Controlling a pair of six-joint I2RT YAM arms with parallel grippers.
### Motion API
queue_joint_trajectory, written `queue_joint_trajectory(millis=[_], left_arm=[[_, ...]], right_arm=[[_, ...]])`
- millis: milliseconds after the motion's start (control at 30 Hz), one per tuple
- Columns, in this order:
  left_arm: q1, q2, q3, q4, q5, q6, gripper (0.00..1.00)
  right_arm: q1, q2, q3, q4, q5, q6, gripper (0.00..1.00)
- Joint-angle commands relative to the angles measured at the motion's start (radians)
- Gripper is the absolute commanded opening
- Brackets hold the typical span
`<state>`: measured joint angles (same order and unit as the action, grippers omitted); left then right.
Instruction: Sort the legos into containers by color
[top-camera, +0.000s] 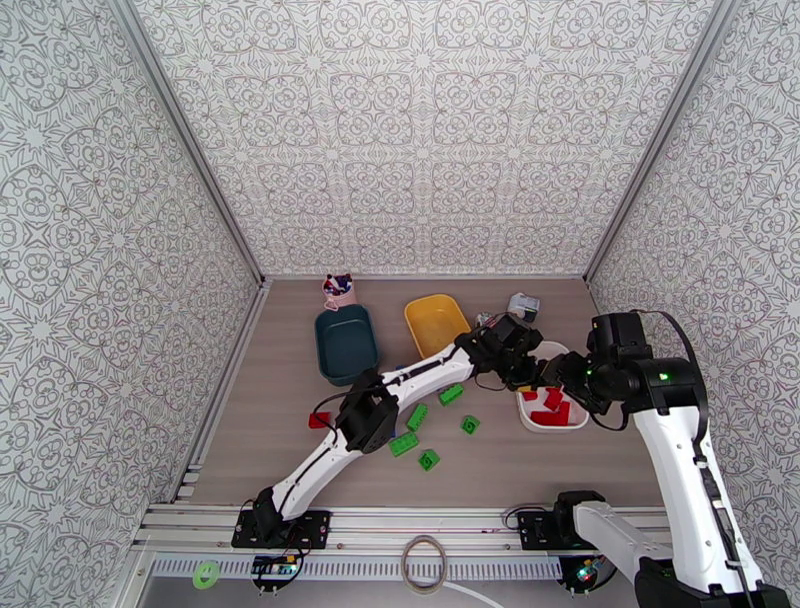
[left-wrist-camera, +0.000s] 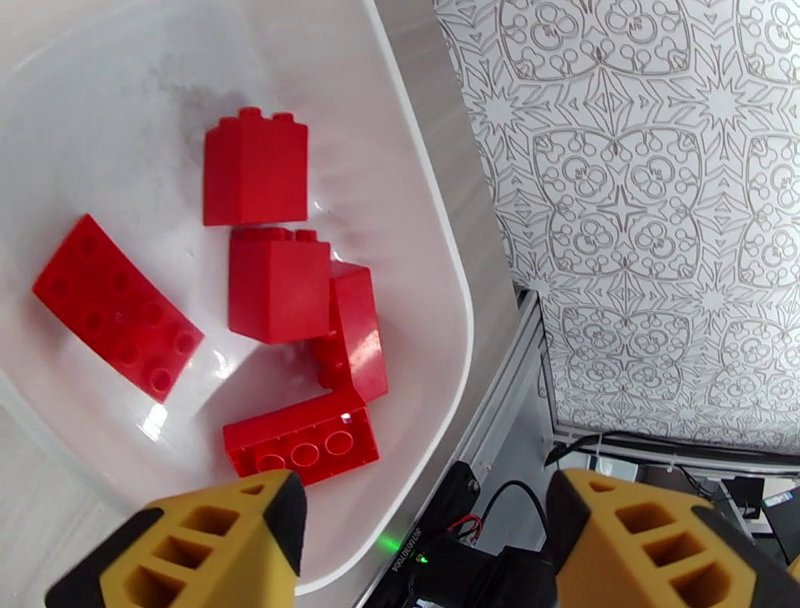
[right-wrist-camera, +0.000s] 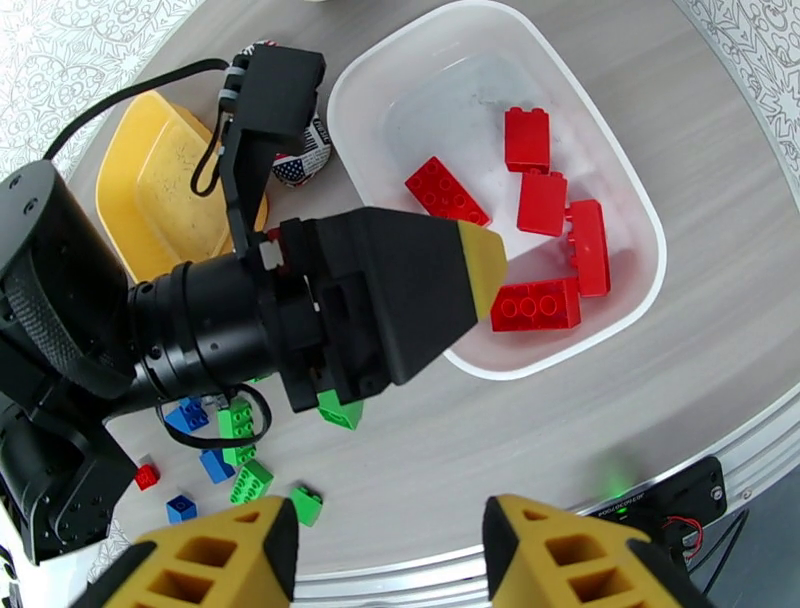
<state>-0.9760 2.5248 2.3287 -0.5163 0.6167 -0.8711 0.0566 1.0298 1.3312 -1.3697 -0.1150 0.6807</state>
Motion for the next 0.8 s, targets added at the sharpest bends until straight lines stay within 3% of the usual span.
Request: queue_joint_trajectory(millis=[0, 233, 433, 533, 767], left_arm=[[0.016, -0.158, -0.057, -0.091, -0.114, 0.094, 0.68], [0.042, -0.419, -0.287, -0.31, -0.456, 0.205, 0.67], [0.074, -0.665, -0.521, -0.49, -0.779, 0.186, 0.71], [0.114, -0.822, -0.711, -0.516, -0.858, 0.101, 0.74], [0.259, -1.15, -1.117, -0.539, -0.895, -0.085, 0.81]], right_arm=[[-0.008, 0.006, -0.018, 0.068, -0.07, 0.006, 0.53], [0.002, 0.07, -0.06, 0.28, -0.246, 0.062, 0.51], [0.162, 0.198, -0.013, 0.324, -0.221, 0.053, 0.51], [0.284, 0.265, -0.007, 0.365, -0.196, 0.073, 0.52], [0.572, 0.464, 0.066, 0.423, -0.149, 0.094, 0.55]])
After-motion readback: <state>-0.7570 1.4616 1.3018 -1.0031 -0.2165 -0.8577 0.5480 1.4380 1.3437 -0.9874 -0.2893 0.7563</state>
